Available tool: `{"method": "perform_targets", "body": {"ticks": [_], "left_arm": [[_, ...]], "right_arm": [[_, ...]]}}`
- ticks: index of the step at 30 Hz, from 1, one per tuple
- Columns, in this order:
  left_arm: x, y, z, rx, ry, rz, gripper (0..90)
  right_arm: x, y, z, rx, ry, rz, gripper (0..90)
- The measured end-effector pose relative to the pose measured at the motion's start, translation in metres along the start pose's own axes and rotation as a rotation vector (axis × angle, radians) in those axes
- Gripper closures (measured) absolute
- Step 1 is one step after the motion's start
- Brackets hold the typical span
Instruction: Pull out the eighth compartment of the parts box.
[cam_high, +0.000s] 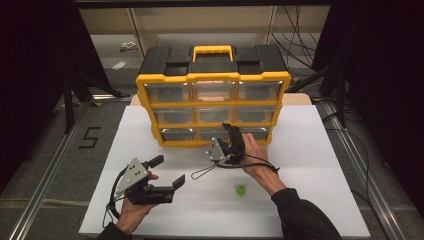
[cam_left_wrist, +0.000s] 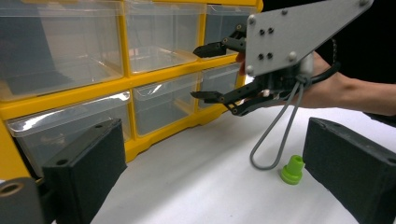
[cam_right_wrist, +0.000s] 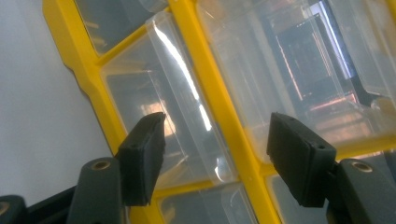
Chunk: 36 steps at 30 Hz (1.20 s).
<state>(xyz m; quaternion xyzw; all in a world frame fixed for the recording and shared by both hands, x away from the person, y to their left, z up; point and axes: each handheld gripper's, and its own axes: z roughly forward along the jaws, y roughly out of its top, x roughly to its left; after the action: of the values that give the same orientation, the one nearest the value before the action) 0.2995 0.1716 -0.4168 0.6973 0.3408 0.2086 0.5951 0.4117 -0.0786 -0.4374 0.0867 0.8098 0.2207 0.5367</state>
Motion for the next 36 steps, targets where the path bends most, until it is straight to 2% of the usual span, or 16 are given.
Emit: {"method": "perform_targets", "body": {"ticks": [1, 2, 3, 9, 16, 20, 24, 29, 36], "left_arm": [[0.000, 0.000, 0.000, -0.002, 0.001, 0.001, 5.7], [0.000, 0.000, 0.000, -0.002, 0.001, 0.001, 5.7], [0.000, 0.000, 0.000, -0.003, 0.001, 0.001, 5.7], [0.000, 0.000, 0.000, -0.002, 0.001, -0.001, 5.9], [0.000, 0.000, 0.000, -0.001, 0.002, -0.002, 5.9], [0.000, 0.000, 0.000, -0.001, 0.002, -0.004, 6.0], [0.000, 0.000, 0.000, 0.000, 0.003, -0.004, 6.0], [0.000, 0.000, 0.000, -0.002, 0.000, -0.011, 6.2], [0.001, 0.000, -0.001, -0.006, 0.000, -0.013, 6.4]], "right_arm": [[0.001, 0.000, 0.001, -0.004, -0.012, -0.032, 39.4], [0.001, 0.000, 0.001, -0.004, -0.012, -0.032, 39.4], [0.003, 0.001, 0.002, 0.001, -0.027, -0.066, 40.9], [0.005, 0.001, 0.005, 0.010, -0.049, -0.084, 42.7], [0.011, 0.004, 0.010, 0.011, -0.088, -0.157, 46.5], [0.012, 0.003, 0.012, 0.018, -0.100, -0.174, 48.1], [0.013, 0.003, 0.014, 0.019, -0.100, -0.167, 48.8], [0.017, 0.004, 0.016, 0.023, -0.117, -0.211, 50.3], [0.020, 0.004, 0.021, 0.035, -0.147, -0.238, 51.3]]}}
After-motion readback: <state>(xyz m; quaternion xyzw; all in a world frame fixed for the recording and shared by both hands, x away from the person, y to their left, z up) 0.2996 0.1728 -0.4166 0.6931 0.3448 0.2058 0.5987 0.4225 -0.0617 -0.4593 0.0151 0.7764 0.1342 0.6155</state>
